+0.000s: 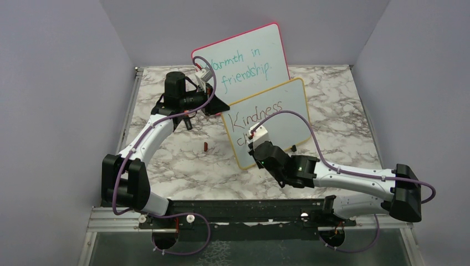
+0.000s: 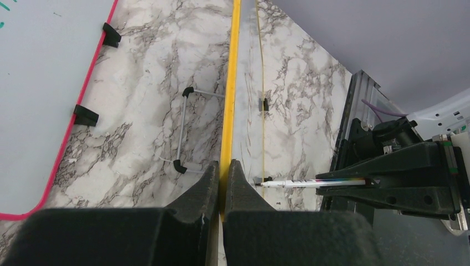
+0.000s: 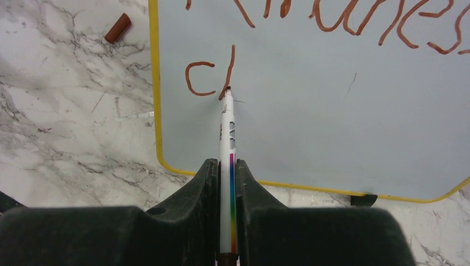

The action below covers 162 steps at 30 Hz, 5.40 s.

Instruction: Write a sentence on the whiteboard

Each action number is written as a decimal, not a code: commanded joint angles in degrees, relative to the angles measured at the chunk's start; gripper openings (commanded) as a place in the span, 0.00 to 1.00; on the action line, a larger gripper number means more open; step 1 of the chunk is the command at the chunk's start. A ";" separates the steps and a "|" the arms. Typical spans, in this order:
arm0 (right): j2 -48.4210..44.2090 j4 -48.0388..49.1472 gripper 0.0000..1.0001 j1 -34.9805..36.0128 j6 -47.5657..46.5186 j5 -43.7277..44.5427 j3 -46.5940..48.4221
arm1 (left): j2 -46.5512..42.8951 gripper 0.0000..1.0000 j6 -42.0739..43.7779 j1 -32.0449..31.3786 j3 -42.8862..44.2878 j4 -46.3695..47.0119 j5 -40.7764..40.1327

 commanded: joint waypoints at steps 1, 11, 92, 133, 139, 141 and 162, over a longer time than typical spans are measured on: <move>-1.21 4.11 0.01 -0.33 -1.01 4.64 -1.30 | 0.76 0.00 1.61 -1.62 -1.60 -3.97 -1.35; -1.32 5.37 0.01 -0.42 -2.03 5.12 -1.12 | 0.77 0.00 1.56 -1.67 -1.52 -3.97 -1.22; -4.18 6.30 0.01 -4.50 -2.00 0.83 -3.77 | 1.27 0.00 1.69 -1.67 -1.43 -4.20 -1.58; -5.93 -0.78 0.01 -5.20 -0.85 3.72 -4.20 | 1.27 0.00 1.78 -1.67 -1.43 -4.21 -1.83; -6.38 2.59 0.01 -5.58 -1.77 4.36 -4.43 | 1.32 0.00 1.78 -1.67 -1.40 -4.28 -1.83; -6.31 3.02 0.01 -5.69 -2.16 4.08 -4.20 | 1.35 0.00 1.78 -1.67 -1.34 -4.28 -1.83; -6.19 0.07 0.01 -6.04 -1.22 2.04 -4.58 | 1.62 0.00 1.75 -1.67 -1.30 -4.28 -1.82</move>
